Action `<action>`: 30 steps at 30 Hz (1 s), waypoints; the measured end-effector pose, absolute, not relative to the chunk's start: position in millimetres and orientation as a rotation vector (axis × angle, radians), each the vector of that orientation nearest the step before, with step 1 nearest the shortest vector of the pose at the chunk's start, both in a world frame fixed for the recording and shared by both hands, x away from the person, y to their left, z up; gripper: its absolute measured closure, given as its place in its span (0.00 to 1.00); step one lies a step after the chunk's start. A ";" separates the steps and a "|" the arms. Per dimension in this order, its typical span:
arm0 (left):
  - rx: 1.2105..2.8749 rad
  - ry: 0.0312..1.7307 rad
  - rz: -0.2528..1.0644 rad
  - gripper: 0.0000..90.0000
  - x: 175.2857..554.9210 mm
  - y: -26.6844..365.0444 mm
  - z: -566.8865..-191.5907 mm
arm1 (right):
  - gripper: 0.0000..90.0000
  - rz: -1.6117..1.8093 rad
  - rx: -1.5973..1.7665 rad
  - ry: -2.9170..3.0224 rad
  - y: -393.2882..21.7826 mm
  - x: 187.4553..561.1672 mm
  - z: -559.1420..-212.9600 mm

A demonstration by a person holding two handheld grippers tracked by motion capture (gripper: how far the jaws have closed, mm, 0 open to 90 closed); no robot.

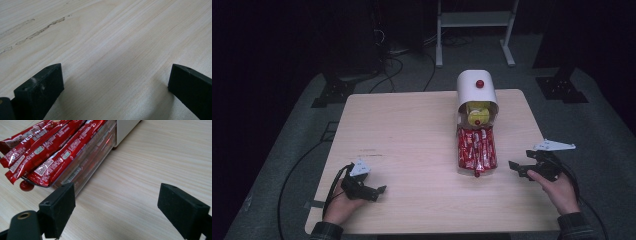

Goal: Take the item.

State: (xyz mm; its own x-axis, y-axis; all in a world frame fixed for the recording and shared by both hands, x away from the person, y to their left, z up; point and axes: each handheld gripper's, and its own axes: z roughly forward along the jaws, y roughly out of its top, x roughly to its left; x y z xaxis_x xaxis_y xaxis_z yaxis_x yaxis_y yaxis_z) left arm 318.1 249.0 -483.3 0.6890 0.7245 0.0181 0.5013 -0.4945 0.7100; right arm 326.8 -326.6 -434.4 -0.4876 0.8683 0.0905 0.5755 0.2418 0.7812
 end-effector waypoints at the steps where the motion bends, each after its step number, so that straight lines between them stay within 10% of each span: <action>1: 2.201 0.934 0.413 0.00 318.1 249.0 -483.2 | 0.15 1.113 1.324 2.162 -325.9 327.2 -433.9; 30: 2.201 0.934 0.412 0.00 318.1 249.0 -483.3 | 0.15 1.156 1.285 2.153 -312.4 339.5 -412.5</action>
State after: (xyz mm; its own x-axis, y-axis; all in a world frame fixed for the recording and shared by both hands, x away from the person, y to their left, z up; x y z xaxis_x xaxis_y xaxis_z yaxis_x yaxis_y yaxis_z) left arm 318.1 249.0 -483.3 0.6890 0.7245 0.0179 0.5014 -0.4944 0.7100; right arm 339.5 -312.4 -412.5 -0.5107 0.8554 0.0862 0.5443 0.2440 0.8026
